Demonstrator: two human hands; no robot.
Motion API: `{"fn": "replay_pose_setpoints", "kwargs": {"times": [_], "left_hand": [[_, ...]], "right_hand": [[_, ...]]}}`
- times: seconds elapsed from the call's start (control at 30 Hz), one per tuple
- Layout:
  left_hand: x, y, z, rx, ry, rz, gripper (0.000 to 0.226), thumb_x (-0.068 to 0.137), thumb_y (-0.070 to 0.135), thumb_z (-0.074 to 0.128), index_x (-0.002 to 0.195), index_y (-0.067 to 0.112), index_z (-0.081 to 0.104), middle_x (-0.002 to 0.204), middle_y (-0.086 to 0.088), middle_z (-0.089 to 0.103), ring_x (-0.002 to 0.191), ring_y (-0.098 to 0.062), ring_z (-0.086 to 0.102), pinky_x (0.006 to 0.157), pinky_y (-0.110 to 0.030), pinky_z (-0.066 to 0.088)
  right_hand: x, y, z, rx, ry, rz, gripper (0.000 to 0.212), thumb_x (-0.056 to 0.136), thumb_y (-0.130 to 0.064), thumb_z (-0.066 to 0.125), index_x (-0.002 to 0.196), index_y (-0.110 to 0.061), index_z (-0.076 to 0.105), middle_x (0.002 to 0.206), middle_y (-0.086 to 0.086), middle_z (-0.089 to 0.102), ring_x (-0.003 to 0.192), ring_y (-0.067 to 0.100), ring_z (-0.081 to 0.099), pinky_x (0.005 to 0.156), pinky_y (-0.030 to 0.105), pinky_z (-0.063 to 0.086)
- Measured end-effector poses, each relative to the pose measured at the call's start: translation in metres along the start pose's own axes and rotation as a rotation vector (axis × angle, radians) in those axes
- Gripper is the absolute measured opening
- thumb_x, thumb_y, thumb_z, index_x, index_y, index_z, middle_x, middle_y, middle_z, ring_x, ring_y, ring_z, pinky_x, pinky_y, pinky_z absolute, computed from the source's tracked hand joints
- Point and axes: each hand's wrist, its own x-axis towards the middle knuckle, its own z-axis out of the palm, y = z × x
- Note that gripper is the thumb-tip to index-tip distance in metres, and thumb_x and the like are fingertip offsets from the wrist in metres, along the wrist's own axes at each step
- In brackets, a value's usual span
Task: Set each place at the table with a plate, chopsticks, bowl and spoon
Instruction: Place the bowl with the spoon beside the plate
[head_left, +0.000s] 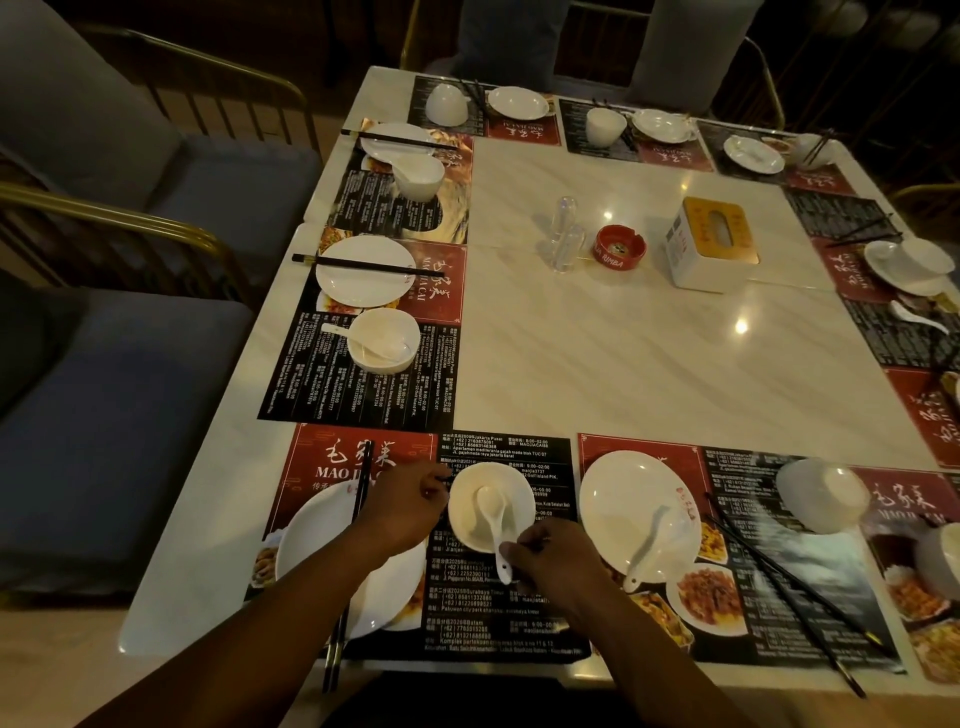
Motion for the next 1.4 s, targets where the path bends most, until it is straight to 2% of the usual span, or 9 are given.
{"fn": "replay_pose_setpoints", "kwargs": {"times": [0.13,0.23,0.33,0.53,0.67,1.03,1.27,1.4], "left_hand": [[0.001,0.004,0.004,0.003,0.002,-0.018,0.034,0.092,0.013,0.067,0.124,0.023,0.065,0.114,0.002,0.07,0.103,-0.013,0.065,0.091,-0.036,0.057],[0.001,0.004,0.004,0.005,-0.01,-0.029,0.036,0.091,0.012,0.069,0.125,0.024,0.065,0.112,0.003,0.071,0.101,-0.015,0.067,0.09,-0.038,0.058],[0.001,0.003,0.004,0.031,-0.022,-0.021,0.036,0.09,0.011,0.069,0.123,0.026,0.066,0.112,0.004,0.071,0.1,-0.013,0.066,0.09,-0.039,0.058],[-0.001,0.002,0.002,0.038,-0.05,-0.006,0.041,0.088,0.01,0.071,0.124,0.027,0.065,0.112,0.005,0.071,0.104,-0.014,0.066,0.09,-0.041,0.059],[-0.002,0.002,0.002,0.023,-0.039,0.008,0.038,0.086,0.007,0.072,0.116,0.031,0.069,0.101,0.011,0.071,0.098,-0.008,0.066,0.087,-0.039,0.059],[-0.001,0.005,0.001,0.003,-0.052,-0.027,0.038,0.085,0.005,0.072,0.111,0.033,0.068,0.103,0.008,0.071,0.1,-0.013,0.066,0.088,-0.042,0.059],[0.001,0.006,0.0,0.001,-0.053,-0.043,0.038,0.085,0.006,0.072,0.112,0.032,0.067,0.105,0.006,0.071,0.103,-0.013,0.065,0.088,-0.041,0.059],[0.004,0.004,0.001,0.028,-0.03,-0.055,0.039,0.086,0.01,0.072,0.121,0.026,0.065,0.108,0.005,0.071,0.105,-0.015,0.065,0.09,-0.037,0.057]], "right_hand": [[0.003,0.003,-0.005,-0.017,-0.003,-0.005,0.021,0.087,-0.028,0.074,0.085,-0.01,0.065,0.072,0.007,0.075,0.06,0.023,0.073,0.065,0.042,0.063],[0.017,0.013,-0.01,-0.085,0.128,-0.056,0.012,0.089,-0.033,0.068,0.09,-0.026,0.06,0.08,0.001,0.073,0.067,0.017,0.073,0.068,0.045,0.062],[0.028,0.02,-0.012,-0.141,0.13,-0.124,0.01,0.088,-0.037,0.065,0.095,-0.038,0.058,0.09,-0.006,0.072,0.073,0.013,0.072,0.072,0.044,0.062],[0.03,0.019,-0.009,-0.244,0.123,-0.188,0.019,0.09,-0.026,0.067,0.105,-0.035,0.061,0.101,-0.01,0.07,0.085,0.01,0.07,0.08,0.039,0.061],[0.031,0.02,-0.01,-0.279,0.129,-0.203,0.022,0.091,-0.024,0.068,0.111,-0.029,0.063,0.103,-0.01,0.068,0.092,0.009,0.066,0.082,0.036,0.06],[0.04,0.026,-0.012,-0.242,0.092,-0.188,0.02,0.087,-0.029,0.068,0.105,-0.035,0.063,0.095,-0.01,0.072,0.079,0.01,0.071,0.079,0.041,0.061],[0.044,0.029,-0.013,-0.198,0.055,-0.201,0.021,0.085,-0.032,0.07,0.103,-0.038,0.062,0.099,-0.01,0.072,0.082,0.01,0.072,0.08,0.04,0.061],[0.043,0.028,-0.02,-0.229,0.048,-0.209,0.018,0.087,-0.036,0.068,0.103,-0.039,0.06,0.1,-0.012,0.071,0.082,0.008,0.071,0.082,0.038,0.06]]}}
